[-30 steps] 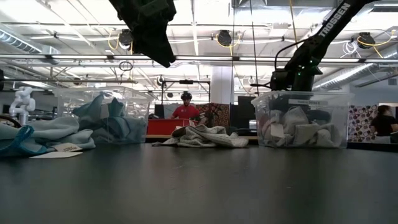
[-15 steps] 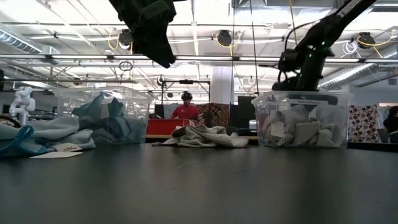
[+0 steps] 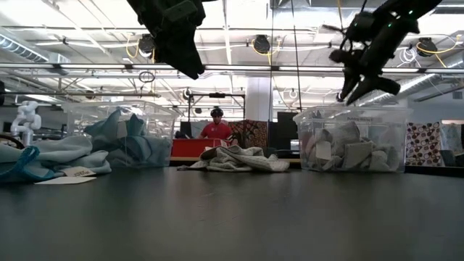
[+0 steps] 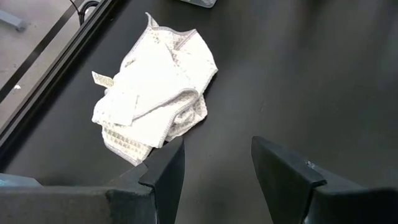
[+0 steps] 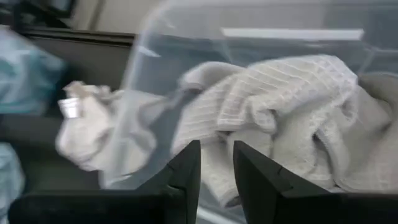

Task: Sort microfiber towel by color & place in baskets
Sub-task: Put the gray microfiber towel into the right transparent bin

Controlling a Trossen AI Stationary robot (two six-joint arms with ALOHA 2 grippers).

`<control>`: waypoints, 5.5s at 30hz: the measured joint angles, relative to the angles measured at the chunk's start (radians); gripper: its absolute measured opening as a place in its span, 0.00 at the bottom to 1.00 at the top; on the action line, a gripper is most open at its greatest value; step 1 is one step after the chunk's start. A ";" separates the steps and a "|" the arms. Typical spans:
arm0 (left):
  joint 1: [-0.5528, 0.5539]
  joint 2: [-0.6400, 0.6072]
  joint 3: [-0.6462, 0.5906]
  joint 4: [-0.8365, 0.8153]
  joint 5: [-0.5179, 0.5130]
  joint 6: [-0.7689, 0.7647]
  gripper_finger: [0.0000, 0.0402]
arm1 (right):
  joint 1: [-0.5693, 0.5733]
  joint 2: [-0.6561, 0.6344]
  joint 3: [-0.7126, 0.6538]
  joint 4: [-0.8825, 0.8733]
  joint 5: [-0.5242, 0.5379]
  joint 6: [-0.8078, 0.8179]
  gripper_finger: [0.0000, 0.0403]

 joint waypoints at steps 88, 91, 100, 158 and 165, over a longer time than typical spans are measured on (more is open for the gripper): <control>0.224 0.542 0.001 0.397 0.217 0.015 0.07 | 0.513 -0.362 0.001 0.004 -0.371 -0.120 0.71; 0.217 0.515 0.000 0.386 0.236 0.014 0.07 | 0.520 -0.362 0.001 0.004 -0.371 -0.120 0.69; 0.174 0.327 0.000 0.376 0.228 0.016 0.07 | 0.555 -0.362 0.001 0.005 -0.369 -0.112 0.66; -0.064 -0.120 0.002 0.832 0.729 -0.056 0.07 | 0.928 -0.136 0.002 0.690 -0.237 0.025 0.66; -0.074 -0.119 0.002 0.654 0.682 -0.054 0.07 | 0.970 -0.097 0.002 0.689 -0.235 0.025 0.68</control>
